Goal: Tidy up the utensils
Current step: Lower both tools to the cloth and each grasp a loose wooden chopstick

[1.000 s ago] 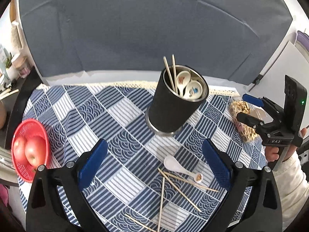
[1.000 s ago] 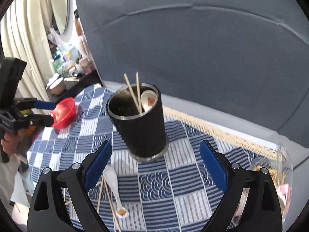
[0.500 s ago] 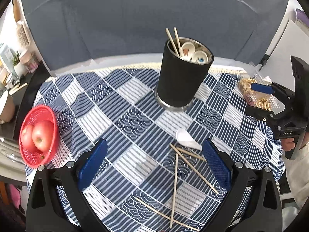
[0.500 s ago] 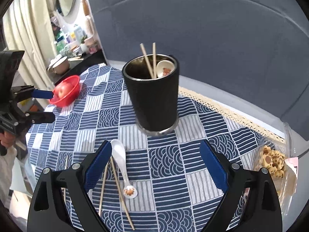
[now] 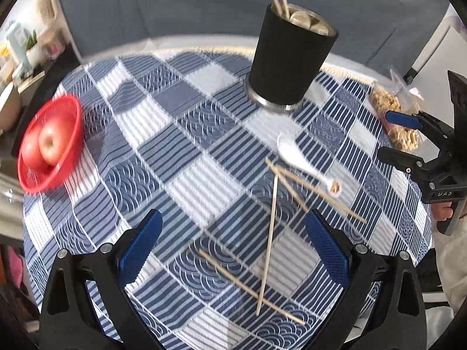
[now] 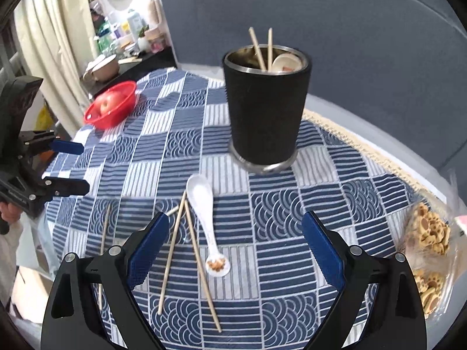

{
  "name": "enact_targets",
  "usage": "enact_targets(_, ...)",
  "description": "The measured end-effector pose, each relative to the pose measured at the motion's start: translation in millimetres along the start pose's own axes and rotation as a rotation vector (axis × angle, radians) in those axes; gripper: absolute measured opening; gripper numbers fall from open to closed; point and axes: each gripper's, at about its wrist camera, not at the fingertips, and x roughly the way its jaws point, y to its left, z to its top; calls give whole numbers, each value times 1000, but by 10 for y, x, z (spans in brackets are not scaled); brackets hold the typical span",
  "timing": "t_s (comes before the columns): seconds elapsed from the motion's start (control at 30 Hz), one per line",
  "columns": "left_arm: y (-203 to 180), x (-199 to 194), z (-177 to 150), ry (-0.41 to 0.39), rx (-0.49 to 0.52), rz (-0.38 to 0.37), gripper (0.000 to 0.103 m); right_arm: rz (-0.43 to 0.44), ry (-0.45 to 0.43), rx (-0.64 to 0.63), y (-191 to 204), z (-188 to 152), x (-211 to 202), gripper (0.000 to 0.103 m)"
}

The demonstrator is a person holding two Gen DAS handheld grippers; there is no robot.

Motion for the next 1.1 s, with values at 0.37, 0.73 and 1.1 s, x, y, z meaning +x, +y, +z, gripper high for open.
enact_targets(0.37,161,320,-390,107,-49,62,96,-10,118,3,54,-375,321,88)
enact_targets(0.73,370,706,-599,205,-202,75,96,-2,280,-19,104,-761,774,89)
enact_targets(1.1,352,879,-735,107,-263,220,99,-43,250,-50,188,-878,774,97)
